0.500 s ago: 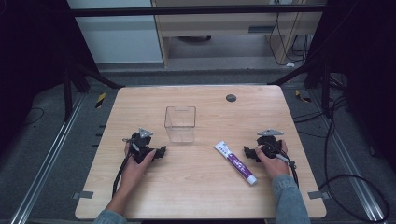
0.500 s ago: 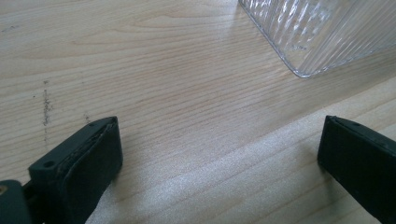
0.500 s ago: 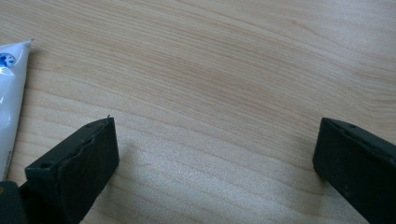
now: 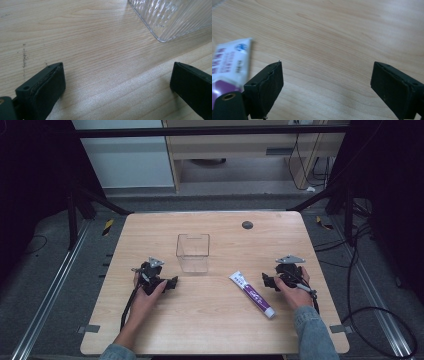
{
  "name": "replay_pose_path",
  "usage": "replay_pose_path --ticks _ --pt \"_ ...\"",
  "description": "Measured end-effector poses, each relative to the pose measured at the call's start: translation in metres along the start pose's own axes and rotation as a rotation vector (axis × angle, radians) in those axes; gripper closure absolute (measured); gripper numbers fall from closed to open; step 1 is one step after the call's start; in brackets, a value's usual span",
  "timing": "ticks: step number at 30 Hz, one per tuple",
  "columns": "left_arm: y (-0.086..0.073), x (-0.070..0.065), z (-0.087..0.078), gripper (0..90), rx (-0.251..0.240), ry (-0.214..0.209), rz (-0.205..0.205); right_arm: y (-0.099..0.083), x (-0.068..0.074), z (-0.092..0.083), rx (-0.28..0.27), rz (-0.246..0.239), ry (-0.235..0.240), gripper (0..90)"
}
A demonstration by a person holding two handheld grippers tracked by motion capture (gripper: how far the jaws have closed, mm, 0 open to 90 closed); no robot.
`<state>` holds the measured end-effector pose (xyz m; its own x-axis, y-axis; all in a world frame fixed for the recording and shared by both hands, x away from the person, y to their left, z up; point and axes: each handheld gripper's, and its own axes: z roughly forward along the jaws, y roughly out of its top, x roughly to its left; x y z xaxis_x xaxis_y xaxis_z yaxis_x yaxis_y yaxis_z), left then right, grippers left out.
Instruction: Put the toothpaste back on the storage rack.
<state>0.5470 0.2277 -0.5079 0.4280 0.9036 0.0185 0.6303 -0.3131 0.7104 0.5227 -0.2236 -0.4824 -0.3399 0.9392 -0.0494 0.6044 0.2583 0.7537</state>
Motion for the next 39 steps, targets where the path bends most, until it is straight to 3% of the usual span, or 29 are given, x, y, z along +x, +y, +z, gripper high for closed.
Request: replay_pose_path --ticks 2,3,6,7,16,23,28,35,39 --pt "0.000 0.000 0.000 0.0 0.000 0.000 0.000 0.003 0.003 -0.005 -0.004 -0.015 0.002 11.8" --pt "0.000 0.000 0.000 0.0 -0.001 0.003 -0.004 0.007 0.012 -0.015 -0.005 -0.032 0.004 13.6" --pt "0.001 -0.001 0.001 0.0 0.001 0.009 -0.009 0.010 0.020 -0.021 0.026 -0.056 0.026 14.3" --pt "0.001 -0.002 0.001 0.0 0.000 0.014 -0.014 0.015 0.031 -0.027 0.041 -0.091 0.042 17.1" --pt "0.002 -0.005 0.002 0.0 -0.002 0.039 -0.038 0.031 0.059 -0.043 0.069 -0.145 0.093 32.5" --pt "0.005 -0.007 0.005 0.0 0.001 0.054 -0.052 0.030 0.059 -0.050 0.132 -0.144 0.098 35.4" --pt "0.008 -0.008 0.007 0.0 0.000 0.056 -0.055 0.030 0.063 -0.056 0.185 -0.103 0.108 37.9" --pt "0.008 -0.008 0.007 0.0 0.000 0.057 -0.054 0.042 0.066 -0.048 0.221 -0.113 0.116 41.1" --pt "0.008 -0.008 0.008 0.0 -0.003 0.056 -0.055 0.051 0.077 -0.039 0.260 -0.144 0.127 40.0"
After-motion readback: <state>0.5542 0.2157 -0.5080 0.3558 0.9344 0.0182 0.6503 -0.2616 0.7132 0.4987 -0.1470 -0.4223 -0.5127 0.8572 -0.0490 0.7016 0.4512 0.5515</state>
